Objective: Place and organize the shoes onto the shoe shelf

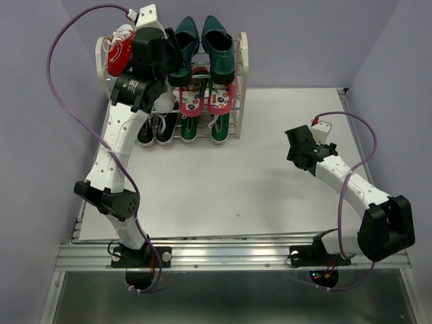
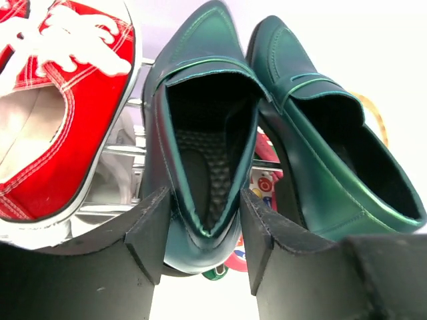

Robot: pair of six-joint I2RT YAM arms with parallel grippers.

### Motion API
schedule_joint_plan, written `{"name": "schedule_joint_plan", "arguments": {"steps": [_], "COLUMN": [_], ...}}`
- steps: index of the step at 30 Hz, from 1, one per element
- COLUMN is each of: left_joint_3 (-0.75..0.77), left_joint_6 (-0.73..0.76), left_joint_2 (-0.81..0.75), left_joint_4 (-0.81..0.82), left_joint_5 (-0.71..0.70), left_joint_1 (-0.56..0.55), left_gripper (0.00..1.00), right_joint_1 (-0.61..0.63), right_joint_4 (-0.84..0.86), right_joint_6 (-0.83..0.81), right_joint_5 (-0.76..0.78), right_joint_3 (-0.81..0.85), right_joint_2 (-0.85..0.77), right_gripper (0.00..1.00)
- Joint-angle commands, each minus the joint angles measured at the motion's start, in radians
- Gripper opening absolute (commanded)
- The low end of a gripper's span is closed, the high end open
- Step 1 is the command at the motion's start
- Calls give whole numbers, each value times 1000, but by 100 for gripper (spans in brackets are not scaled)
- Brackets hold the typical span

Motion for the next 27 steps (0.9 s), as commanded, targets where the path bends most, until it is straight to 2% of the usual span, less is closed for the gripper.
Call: {"name": "schedule_joint_plan", "arguments": {"steps": [1,4,10,12,13,14,20,23,27], "left_joint_3": [64,64,35,21,15,17,63,-18,-208], "left_joint_6": [-2,-10,-27,-27,-27,-25,-22,-33,-58], "left_joint_2": [-13,-16,-44,-49,-52,-50,-94,-173,-350], "left_joint_4": [70,68,86,100,105,105,51,89,100], "left_joint_5": [19,21,77,100,103,108,113,62,-21], "left_joint_1": [0,0,0,0,0,0,-2,-2,-3], "left_gripper": [55,66,70,74,84,98,99,99,99], "right_joint_1": [-5,-5,-5,-5,-5,-5,-5,-5,-5], "right_joint_4": [24,24,26,26,27,27,33,47,102], "right_joint_6": [10,8,4,1,-1,-3,2,-3,-4], "right_joint_5": [16,10,-6,-10,-18,-23,-64,-78,-85], "right_joint_3": [-5,-5,1,1,1,3,30,37,21], "right_joint_2": [-17,-18,-24,-26,-24,-18,-21,-47,-84], "right_gripper": [100,100,100,100,100,100,100,100,100]}}
